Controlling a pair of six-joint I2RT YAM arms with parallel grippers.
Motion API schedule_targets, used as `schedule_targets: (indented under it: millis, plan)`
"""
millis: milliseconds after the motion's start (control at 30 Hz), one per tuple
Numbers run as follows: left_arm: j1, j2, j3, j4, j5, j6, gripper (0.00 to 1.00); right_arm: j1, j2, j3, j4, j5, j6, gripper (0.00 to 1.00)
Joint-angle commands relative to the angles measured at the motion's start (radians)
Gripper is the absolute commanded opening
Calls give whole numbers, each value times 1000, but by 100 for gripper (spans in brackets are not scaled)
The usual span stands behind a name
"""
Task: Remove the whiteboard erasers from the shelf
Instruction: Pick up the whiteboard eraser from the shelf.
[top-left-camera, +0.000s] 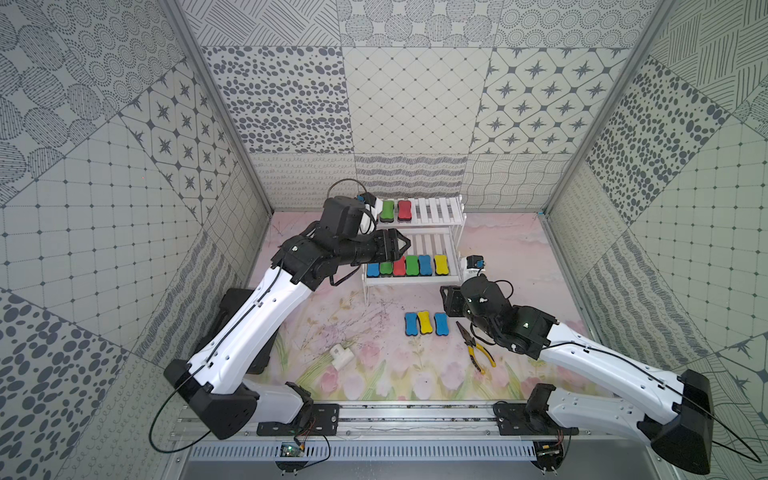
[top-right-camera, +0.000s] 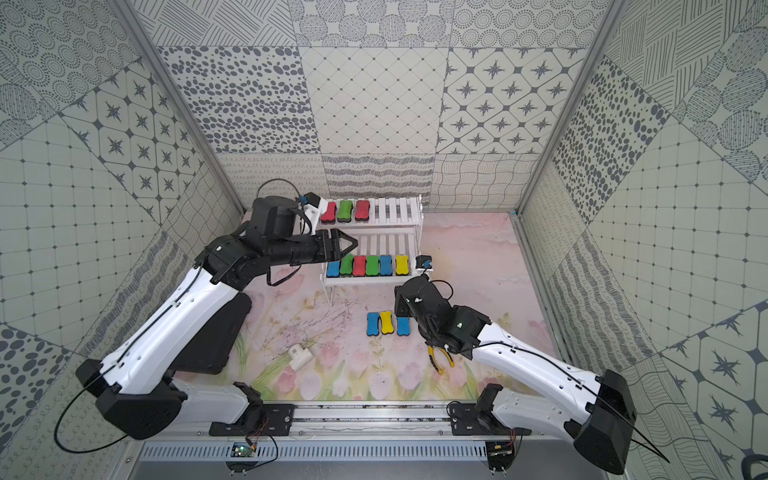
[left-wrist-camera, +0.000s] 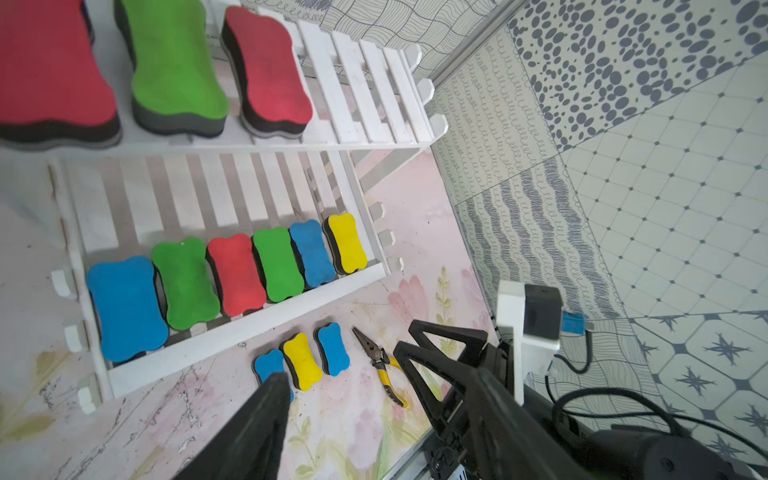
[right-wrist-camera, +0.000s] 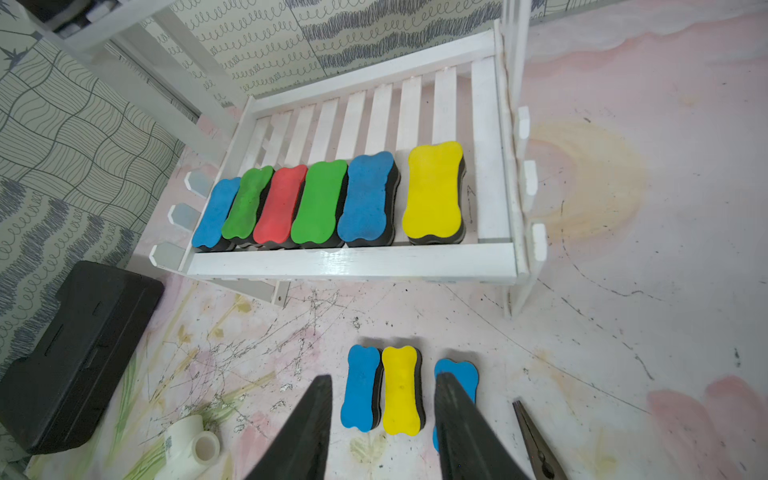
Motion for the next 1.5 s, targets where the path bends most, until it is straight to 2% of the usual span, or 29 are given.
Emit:
schedule_targets:
  millis: [0, 267, 367, 733, 900, 1467]
  plan:
    - [-58, 213, 273, -147, -224, 163, 69, -17, -25, -25, -26, -35, -20, 44]
    - [-73, 564, 812, -378, -387, 255, 62, -56, -52, -59, -30, -72, -14, 44]
    - [-74, 644, 927, -422, -444, 269, 61, -67, -62, -69, -30, -78, -14, 44]
    - [-88, 699, 925, -387, -660, 296, 58, -98, -71, -88, -30, -98, -10, 45]
    - [-89, 706, 902, -373, -706, 290, 60, -103, -77, -96, -29, -98, -4, 45]
    - [-89, 740, 868, -342, -693, 273, 63, -132, -117, -113, -29, -104, -2, 46]
